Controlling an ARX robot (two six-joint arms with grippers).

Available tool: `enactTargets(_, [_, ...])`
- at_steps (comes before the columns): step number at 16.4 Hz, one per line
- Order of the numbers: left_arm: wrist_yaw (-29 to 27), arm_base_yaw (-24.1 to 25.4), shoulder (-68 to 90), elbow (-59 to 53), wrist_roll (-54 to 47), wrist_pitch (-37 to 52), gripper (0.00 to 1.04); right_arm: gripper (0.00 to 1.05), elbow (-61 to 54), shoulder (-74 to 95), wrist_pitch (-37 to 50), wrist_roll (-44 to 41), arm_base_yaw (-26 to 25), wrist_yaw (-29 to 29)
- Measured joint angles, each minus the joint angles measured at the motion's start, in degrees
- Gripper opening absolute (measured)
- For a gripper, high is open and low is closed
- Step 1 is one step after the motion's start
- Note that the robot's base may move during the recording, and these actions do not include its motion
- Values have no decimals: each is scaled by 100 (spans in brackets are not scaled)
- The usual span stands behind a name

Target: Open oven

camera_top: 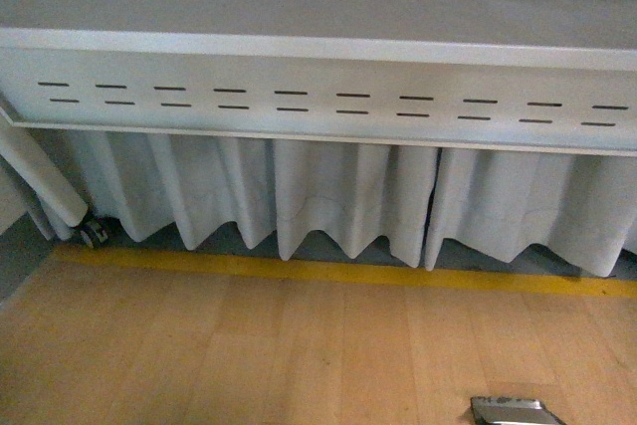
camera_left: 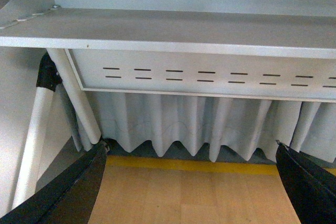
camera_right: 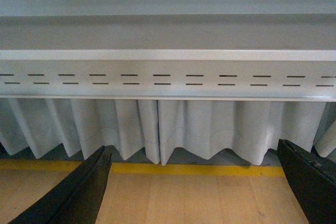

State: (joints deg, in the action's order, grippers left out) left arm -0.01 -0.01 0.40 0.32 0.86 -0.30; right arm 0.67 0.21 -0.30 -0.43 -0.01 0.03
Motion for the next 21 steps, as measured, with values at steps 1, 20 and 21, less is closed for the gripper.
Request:
enactTargets(1, [0, 0, 0, 0, 0, 2, 98, 98, 0, 0, 0, 0, 0, -2])
enactTargets(20, [0, 0, 0, 0, 0, 2, 98, 98, 0, 0, 0, 0, 0, 0])
enactTargets(21, [0, 0, 0, 0, 0, 2, 98, 98, 0, 0, 0, 0, 0, 0])
